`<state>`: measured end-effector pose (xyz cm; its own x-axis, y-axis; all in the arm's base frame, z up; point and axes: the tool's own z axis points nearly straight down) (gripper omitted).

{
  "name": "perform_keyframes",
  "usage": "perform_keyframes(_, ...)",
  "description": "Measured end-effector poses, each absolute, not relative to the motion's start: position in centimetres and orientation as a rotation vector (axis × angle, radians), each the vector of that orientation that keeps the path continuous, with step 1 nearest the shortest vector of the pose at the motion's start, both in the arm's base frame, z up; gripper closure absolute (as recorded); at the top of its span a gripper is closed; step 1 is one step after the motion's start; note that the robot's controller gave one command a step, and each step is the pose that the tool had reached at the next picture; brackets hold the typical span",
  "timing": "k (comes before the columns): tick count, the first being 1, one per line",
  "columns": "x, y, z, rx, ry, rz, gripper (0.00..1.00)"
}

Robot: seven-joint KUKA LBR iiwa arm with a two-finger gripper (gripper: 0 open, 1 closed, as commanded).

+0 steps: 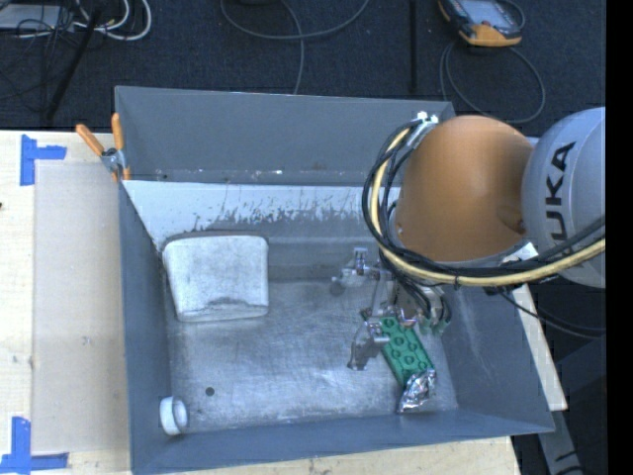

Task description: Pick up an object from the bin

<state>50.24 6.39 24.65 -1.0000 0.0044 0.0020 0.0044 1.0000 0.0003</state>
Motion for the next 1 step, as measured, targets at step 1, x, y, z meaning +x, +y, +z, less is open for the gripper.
perform_keyframes(1,52.12,4.70,26.35,0.138,-3.140,0.000,0.00)
